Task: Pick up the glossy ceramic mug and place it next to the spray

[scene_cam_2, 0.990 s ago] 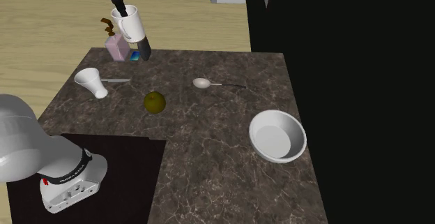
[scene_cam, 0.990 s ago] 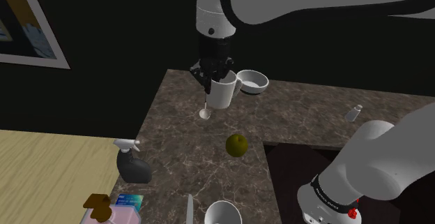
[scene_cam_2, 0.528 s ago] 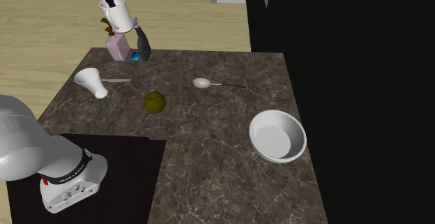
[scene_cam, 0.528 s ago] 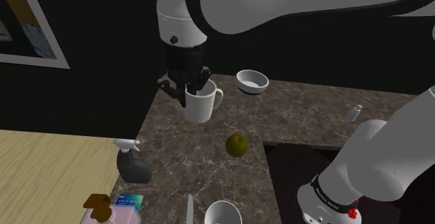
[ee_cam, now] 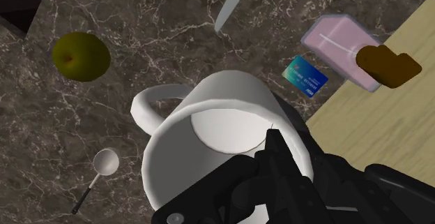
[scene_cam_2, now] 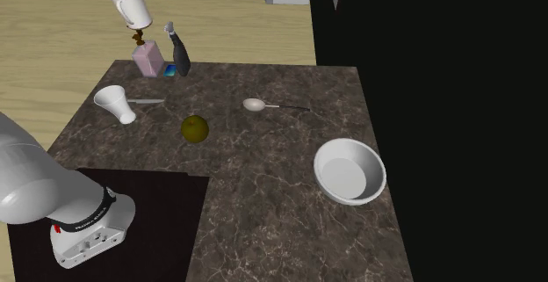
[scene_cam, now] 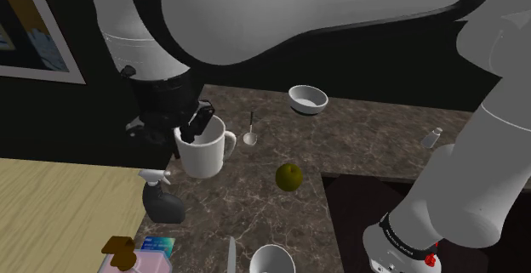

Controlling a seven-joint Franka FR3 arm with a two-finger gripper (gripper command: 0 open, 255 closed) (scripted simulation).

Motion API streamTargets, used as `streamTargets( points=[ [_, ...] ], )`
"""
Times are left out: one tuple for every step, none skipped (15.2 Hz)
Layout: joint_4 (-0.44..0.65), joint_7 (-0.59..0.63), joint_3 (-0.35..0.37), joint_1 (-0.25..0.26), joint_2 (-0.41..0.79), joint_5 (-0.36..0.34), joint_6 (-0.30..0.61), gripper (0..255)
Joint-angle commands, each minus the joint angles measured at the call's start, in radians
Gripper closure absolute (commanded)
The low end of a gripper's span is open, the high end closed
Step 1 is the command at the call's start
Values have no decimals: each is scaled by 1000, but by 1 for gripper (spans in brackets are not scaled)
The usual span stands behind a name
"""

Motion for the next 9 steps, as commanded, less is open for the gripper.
streamTargets(
  points=[
    [26,32,9,19,34,-21,-2,255],
    [11,33,8,19,33,-21,12,255],
    [-3,34,7,18,32,-21,26,255],
    [-16,34,7,17,32,-21,39,255],
    [-30,35,6,16,32,-21,53,255],
    [-43,37,6,16,32,-22,66,255],
    [-56,38,6,15,33,-23,79,255],
    [-68,39,5,15,34,-24,92,255],
    [-81,41,5,14,35,-25,105,255]
  ],
)
